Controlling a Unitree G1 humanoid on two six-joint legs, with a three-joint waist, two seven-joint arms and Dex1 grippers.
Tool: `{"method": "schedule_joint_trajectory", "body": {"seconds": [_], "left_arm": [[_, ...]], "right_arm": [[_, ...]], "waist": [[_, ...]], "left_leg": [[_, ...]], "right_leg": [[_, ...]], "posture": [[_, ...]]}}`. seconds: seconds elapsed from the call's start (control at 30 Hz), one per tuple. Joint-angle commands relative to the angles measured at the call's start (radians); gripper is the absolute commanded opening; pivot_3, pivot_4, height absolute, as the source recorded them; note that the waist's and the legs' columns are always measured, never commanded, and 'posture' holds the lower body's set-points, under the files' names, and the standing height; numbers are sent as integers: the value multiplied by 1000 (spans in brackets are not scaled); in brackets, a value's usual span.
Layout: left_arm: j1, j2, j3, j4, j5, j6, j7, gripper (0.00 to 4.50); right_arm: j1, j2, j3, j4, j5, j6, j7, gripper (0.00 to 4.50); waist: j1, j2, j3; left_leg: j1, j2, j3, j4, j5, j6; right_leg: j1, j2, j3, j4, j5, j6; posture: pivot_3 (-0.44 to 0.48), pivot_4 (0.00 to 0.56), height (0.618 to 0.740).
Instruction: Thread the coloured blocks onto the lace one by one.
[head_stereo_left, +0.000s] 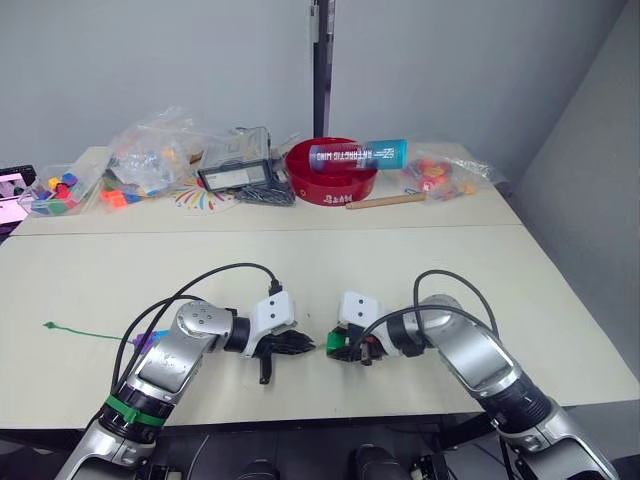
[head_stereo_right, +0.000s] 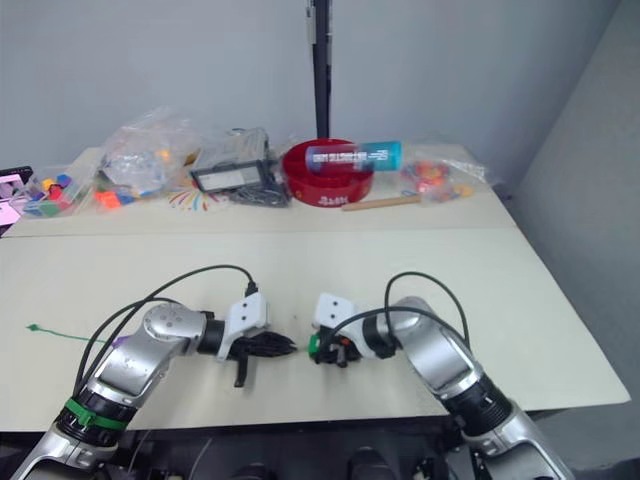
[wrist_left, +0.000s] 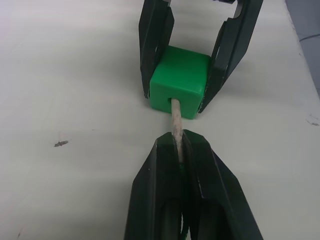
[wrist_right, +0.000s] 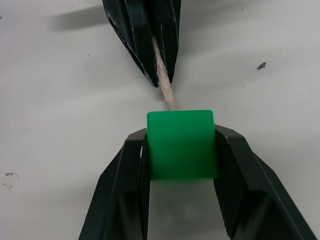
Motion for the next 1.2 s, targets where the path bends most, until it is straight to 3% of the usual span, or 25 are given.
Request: {"method": "schedule_joint_trajectory", "body": {"seconds": [0.03, 0.27, 0.7, 1.0, 1.2], "left_arm": [[-28, -87, -103, -35, -29, -53, -22, 0], [-36, -114, -89, -21, -9, -71, -10, 0], [-50, -134, -63, -39, -18, -61, 2, 0], [-46, -68, -2, -65, -48, -67, -48, 2945], [-28, 6, 50, -92, -104, -55, -88, 2945]], "right_arm": [[-41, 90, 97, -35, 22, -18, -10, 1192], [-41, 109, 142, -66, 21, 11, 1, 1192], [-20, 96, 90, 29, 15, -65, 2, 1192], [-12, 67, 67, 49, 18, -75, 15, 1192], [-7, 39, 66, 37, 26, -67, 30, 1192]], "waist": [[0, 0, 0], [-7, 0, 0], [-8, 0, 0], [-11, 0, 0], [-19, 0, 0]], "left_leg": [[0, 0, 0, 0, 0, 0], [0, 0, 0, 0, 0, 0], [-2, 0, 0, -1, 0, 0], [-2, 0, 0, -1, 0, 0], [-5, 0, 0, -1, 0, 0]], "right_leg": [[0, 0, 0, 0, 0, 0], [-1, 0, 0, 0, 0, 0], [-2, 0, 0, 0, 0, 0], [-3, 0, 0, 0, 0, 0], [-7, 1, 1, 1, 1, -2]], "posture": [[0, 150, 731], [0, 150, 731], [0, 150, 731], [0, 150, 731], [0, 150, 731]]}}
